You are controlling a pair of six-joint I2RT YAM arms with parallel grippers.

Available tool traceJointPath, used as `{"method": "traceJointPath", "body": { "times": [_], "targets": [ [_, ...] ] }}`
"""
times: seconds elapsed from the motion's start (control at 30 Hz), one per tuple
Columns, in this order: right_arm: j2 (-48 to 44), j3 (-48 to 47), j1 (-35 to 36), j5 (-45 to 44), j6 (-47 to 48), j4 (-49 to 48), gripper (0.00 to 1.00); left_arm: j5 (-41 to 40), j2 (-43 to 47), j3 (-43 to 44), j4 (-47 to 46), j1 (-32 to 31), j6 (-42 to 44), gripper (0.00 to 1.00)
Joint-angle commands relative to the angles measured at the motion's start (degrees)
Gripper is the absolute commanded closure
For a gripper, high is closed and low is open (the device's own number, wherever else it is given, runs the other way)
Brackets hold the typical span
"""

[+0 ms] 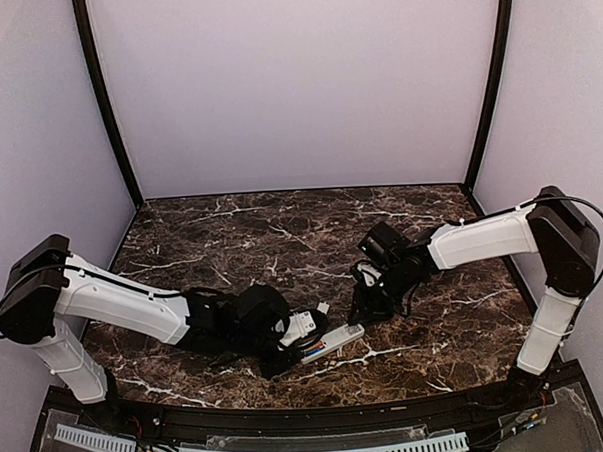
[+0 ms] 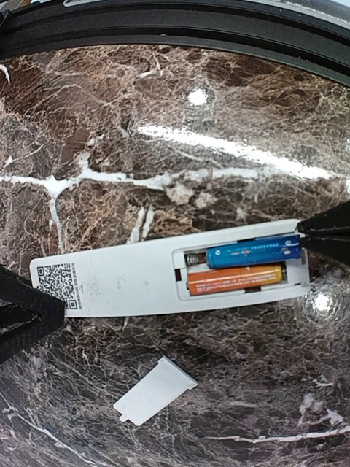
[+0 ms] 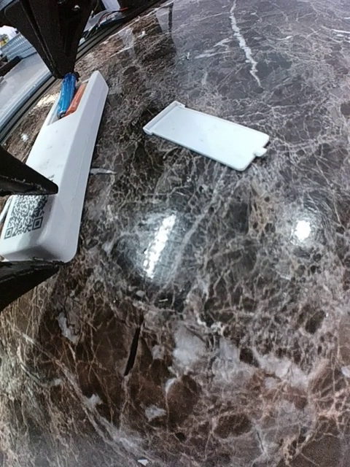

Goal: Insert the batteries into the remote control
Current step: Adjust the battery in the battery compartment.

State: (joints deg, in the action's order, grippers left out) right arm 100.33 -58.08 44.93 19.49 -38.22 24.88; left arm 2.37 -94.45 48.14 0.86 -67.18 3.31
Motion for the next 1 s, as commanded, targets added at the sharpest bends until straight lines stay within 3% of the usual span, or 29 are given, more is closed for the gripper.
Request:
{"method": "traceJointPath", "body": {
  "times": [0.0, 0.97],
  "targets": [
    [0.78, 1.2, -0.37, 1.07, -0.15, -1.73, 0.73, 0.82, -0.97, 1.62, -0.22, 0.47, 1.48, 1.0],
    [0.9, 1.59, -0.38, 3.54, -2.06, -3.93, 0.78, 7.01, -6.03, 3.46, -4.1, 0.47, 0.12, 1.0]
  ]
}}
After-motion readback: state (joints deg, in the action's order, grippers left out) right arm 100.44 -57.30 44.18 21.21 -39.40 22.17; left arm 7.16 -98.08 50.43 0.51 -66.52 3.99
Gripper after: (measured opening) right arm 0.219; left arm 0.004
